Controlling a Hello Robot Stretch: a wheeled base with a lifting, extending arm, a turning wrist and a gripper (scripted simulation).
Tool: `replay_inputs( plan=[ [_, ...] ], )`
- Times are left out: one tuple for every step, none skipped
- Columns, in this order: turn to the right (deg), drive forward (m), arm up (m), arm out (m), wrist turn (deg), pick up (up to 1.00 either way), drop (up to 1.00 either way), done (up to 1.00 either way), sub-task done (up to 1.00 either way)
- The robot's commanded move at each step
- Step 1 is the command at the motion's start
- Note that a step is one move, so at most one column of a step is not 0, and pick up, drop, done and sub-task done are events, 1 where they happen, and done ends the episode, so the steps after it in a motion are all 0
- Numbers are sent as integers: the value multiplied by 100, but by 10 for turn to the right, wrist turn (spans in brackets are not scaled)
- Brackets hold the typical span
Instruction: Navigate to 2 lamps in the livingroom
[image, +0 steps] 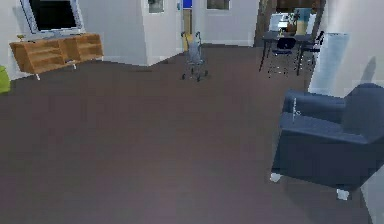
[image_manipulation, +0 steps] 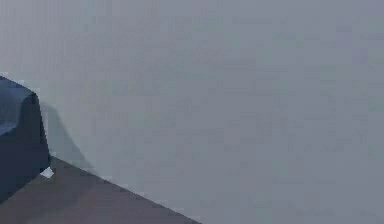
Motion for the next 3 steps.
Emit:
replay_inputs(
  plan=[
    [0,100,0,0,0,0,0,0,0],
    [60,0,0,0,0,0,0,0,0],
    [0,35,0,0,0,0,0,0,0]
  ],
)
